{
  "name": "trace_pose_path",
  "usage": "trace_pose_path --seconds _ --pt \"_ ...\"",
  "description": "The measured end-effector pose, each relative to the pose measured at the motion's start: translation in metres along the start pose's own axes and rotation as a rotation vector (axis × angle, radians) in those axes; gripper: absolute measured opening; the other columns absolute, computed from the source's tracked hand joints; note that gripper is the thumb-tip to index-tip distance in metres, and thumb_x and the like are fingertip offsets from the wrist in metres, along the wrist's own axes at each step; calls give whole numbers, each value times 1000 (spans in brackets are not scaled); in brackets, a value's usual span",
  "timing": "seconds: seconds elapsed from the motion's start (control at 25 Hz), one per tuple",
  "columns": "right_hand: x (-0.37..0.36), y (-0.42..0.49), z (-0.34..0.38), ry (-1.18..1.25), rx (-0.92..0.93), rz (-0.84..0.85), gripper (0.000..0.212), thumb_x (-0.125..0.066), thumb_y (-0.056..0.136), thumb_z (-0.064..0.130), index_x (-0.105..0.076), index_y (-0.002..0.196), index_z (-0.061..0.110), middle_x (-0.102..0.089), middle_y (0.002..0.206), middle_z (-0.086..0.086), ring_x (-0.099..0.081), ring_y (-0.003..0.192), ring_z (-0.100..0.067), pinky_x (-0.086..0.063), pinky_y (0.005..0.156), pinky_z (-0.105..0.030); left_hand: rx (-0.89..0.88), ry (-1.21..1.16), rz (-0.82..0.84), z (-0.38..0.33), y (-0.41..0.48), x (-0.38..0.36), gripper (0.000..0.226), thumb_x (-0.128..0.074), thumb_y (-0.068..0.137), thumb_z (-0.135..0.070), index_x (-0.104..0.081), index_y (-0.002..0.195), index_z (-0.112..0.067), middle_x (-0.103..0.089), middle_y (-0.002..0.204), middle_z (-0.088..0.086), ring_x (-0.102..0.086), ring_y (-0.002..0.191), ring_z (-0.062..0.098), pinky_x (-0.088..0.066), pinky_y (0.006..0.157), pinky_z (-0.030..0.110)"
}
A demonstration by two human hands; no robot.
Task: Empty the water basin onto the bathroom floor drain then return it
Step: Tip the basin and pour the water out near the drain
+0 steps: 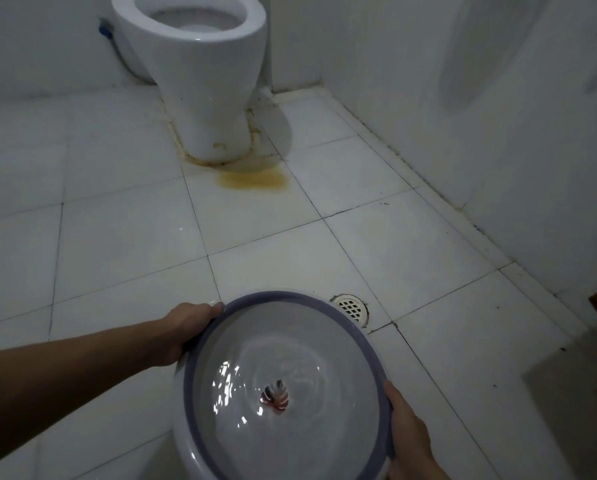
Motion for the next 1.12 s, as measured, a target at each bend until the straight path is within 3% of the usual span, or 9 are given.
trace_pose_path --seconds 0.36,1.12 --pt "-2 -6 1 39 -44 20 61 -62 92 44 -63 127 -6 -67 126 -23 -63 112 -42 -49 103 -54 -5 -5 -12 -1 0 -1 37 -60 95 -36 -67 85 -1 -72 86 18 -68 77 33 -52 62 36" --pt "-1 -18 6 67 -69 12 63 -62 93 44 -59 131 -6 -64 130 -25 -61 116 -43 -48 104 -54 -12 34 -25 -5 -5 -4 37 -59 95 -36 -66 81 -2 -70 82 15 -67 73 30 -49 53 32"
Point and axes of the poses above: each hand's wrist, its own y-axis towards the middle knuckle, its own x-axis out of the back of the hand, z = x × y, the point moved 3 cm from there along y, towards the middle knuckle
